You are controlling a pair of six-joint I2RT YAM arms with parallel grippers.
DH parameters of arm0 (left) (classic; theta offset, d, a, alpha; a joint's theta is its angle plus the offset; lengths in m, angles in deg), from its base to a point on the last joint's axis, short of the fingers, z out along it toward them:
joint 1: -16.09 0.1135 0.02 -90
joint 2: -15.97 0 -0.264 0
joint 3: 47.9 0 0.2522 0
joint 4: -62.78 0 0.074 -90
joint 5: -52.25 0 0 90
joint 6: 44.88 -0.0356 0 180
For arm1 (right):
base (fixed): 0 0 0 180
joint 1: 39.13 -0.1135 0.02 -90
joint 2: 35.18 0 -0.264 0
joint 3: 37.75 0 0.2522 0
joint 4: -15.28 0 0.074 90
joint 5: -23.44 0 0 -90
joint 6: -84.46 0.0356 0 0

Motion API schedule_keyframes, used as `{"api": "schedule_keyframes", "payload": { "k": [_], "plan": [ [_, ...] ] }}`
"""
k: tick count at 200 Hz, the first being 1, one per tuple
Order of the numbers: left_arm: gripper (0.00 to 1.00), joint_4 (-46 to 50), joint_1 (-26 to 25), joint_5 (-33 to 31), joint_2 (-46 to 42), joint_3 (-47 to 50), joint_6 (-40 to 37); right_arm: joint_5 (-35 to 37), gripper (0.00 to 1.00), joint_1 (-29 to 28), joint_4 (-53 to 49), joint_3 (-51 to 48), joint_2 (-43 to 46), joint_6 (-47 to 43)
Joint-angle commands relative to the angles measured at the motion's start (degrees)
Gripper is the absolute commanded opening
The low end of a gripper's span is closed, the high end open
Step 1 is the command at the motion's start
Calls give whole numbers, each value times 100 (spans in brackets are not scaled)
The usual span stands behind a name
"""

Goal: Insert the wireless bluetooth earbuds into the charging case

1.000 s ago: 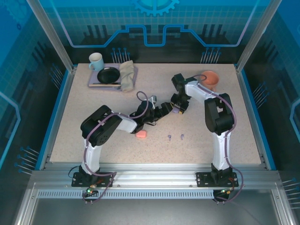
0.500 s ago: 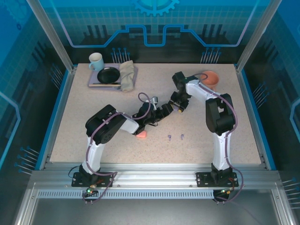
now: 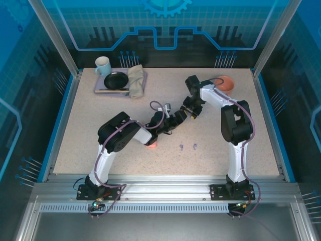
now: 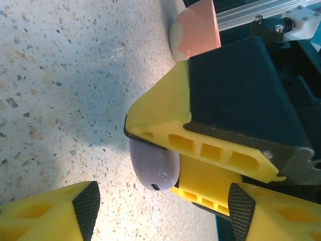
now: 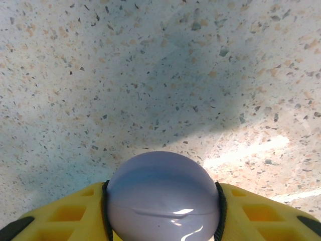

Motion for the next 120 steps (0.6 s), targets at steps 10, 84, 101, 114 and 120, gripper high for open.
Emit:
{"api": "schedule_keyframes", "payload": {
  "k": [10, 84, 101, 114, 120],
  "plan": [
    [69, -47, -77, -272, 281, -120, 251, -82, 47, 52, -17, 99, 208, 120],
    [62, -161, -114, -482, 544, -331, 475, -104, 47, 51, 11, 68, 231, 140],
    [61, -160, -125, -505, 593, -382, 494, -117, 47, 44, 34, 32, 236, 155],
    [60, -170, -131, -549, 631, -393, 528, -118, 46, 45, 42, 5, 248, 155],
    [59, -193, -138, -569, 650, -402, 529, -117, 46, 48, 51, -1, 249, 155]
  ]
}}
